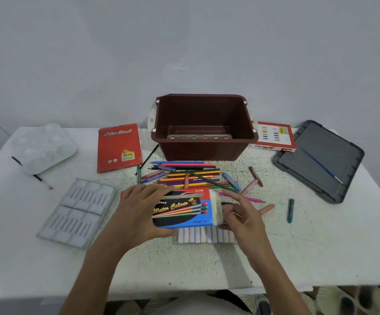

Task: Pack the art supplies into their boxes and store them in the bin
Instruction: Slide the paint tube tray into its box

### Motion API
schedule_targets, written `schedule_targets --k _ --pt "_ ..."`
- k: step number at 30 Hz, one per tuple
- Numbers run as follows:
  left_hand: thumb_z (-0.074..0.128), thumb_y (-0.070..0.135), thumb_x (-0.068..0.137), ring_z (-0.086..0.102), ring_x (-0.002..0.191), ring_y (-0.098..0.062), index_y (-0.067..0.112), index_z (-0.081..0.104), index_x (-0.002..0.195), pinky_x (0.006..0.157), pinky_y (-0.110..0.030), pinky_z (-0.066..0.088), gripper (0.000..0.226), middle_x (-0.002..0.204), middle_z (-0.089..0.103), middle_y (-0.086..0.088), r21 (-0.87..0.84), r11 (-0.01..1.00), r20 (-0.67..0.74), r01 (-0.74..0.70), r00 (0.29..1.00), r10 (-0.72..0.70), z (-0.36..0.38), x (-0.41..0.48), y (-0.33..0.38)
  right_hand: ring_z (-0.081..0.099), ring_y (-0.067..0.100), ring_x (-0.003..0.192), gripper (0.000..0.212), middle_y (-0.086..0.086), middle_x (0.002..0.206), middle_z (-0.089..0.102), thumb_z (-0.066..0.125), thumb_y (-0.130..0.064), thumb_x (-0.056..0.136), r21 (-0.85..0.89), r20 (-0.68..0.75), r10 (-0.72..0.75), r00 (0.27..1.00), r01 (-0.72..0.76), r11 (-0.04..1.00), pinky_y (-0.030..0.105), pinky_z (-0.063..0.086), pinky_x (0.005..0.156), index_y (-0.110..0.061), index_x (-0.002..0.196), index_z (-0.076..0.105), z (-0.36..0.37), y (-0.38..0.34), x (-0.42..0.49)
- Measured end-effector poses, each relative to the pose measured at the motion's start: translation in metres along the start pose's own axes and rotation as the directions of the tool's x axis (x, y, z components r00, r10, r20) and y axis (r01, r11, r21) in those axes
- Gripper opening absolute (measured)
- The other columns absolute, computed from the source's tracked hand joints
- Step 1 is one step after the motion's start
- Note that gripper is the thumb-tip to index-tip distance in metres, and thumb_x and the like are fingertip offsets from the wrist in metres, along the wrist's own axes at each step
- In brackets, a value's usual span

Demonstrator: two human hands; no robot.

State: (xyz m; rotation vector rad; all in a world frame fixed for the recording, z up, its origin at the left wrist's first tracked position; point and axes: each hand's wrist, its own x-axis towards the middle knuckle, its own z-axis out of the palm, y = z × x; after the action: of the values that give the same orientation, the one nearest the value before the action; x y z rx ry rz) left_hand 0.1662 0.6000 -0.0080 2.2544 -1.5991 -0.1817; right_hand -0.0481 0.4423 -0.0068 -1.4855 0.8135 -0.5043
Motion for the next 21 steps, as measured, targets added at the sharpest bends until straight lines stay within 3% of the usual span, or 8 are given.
schedule_targets --k 4,8,10,13,16,21 --pt "0.052 0.091 0.055 0.049 0.122 -0.015 0.04 0.034 0.143 0.107 -0.04 0.03 0.103 0.135 0.054 0.011 -0.007 0.996 0.059 0.094 0.994 -0.094 0.008 -0.022 -0.017 0.061 -0.002 0.098 0.048 -0.023 0.108 0.065 0.054 -0.009 0.098 -0.433 0.098 -0.141 0.985 0.17 0.885 0.017 0.051 0.077 -0.05 0.122 0.05 -0.011 0.022 -0.003" --pt "0.052 0.091 0.053 0.052 0.119 -0.017 0.035 0.043 0.141 0.103 -0.036 0.029 0.104 0.13 0.057 0.011 0.011 0.99 0.065 0.139 0.988 -0.139 0.018 -0.043 -0.033 0.045 0.009 0.112 0.049 -0.017 0.129 0.053 0.054 -0.027 0.093 -0.752 0.307 -0.21 0.928 0.372 0.544 0.027 0.044 0.088 -0.036 0.141 0.045 -0.02 0.049 -0.005" --pt "0.053 0.09 0.053 0.053 0.117 -0.017 0.035 0.045 0.139 0.102 -0.037 0.03 0.103 0.129 0.058 0.011 0.013 0.988 0.069 0.151 0.986 -0.152 0.021 -0.049 -0.038 0.045 0.016 0.112 0.052 -0.006 0.132 0.055 0.051 -0.035 0.089 -0.79 0.394 -0.223 0.892 0.453 0.414 0.034 0.05 0.09 -0.027 0.14 0.047 -0.022 0.059 -0.004" --pt "0.053 0.089 0.053 0.053 0.116 -0.015 0.034 0.047 0.139 0.102 -0.036 0.029 0.102 0.129 0.059 0.011 0.009 0.987 0.059 0.161 0.985 -0.161 0.025 -0.056 -0.042 0.047 0.022 0.117 0.056 0.001 0.137 0.054 0.05 -0.045 0.088 -0.809 0.446 -0.214 0.869 0.494 0.318 0.039 0.052 0.092 -0.022 0.139 0.051 -0.021 0.061 0.0" --pt "0.054 0.088 0.053 0.052 0.116 -0.014 0.035 0.046 0.139 0.102 -0.036 0.029 0.1 0.13 0.059 0.011 0.0 0.984 0.052 0.178 0.983 -0.178 0.027 -0.058 -0.043 0.047 0.026 0.123 0.06 0.002 0.142 0.051 0.054 -0.052 0.086 -0.819 0.449 -0.193 0.872 0.488 0.302 0.042 0.051 0.093 -0.024 0.139 0.052 -0.019 0.063 0.005" --pt "0.054 0.086 0.053 0.05 0.114 -0.013 0.035 0.048 0.139 0.099 -0.035 0.031 0.1 0.129 0.059 0.012 -0.013 0.976 0.053 0.219 0.974 -0.218 0.031 -0.059 -0.038 0.051 0.026 0.12 0.062 0.002 0.129 0.057 0.054 -0.054 0.082 -0.833 0.433 -0.182 0.883 0.469 0.295 0.044 0.052 0.09 -0.022 0.136 0.053 -0.013 0.06 0.005"
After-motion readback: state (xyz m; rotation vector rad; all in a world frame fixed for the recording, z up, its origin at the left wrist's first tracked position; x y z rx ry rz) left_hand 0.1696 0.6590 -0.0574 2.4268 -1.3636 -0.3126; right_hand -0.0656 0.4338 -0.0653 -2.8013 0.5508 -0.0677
